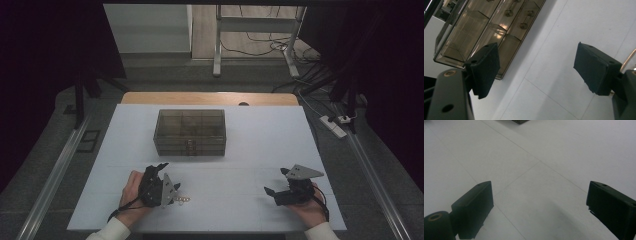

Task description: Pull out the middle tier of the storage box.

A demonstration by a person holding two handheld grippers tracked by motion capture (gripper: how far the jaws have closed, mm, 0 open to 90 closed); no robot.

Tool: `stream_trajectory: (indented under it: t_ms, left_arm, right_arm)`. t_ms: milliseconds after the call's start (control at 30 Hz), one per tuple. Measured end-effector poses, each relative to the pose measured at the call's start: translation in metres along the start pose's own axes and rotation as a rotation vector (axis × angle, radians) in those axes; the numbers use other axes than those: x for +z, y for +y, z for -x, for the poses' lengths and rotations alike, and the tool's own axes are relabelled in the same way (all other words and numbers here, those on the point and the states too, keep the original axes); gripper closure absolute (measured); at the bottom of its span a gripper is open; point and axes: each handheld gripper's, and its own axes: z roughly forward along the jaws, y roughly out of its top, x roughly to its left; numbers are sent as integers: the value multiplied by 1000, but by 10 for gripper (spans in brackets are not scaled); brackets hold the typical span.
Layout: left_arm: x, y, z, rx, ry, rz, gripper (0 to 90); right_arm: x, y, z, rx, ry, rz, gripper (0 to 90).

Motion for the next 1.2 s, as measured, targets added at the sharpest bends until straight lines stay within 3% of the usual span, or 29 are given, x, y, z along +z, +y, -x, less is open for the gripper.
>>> stream_trajectory:
  t_ms: [1200]
  left_arm:
    - [13, 7, -4, 13, 1, -4, 221]
  right_arm:
    - [2, -1, 0, -2, 4, -14, 72]
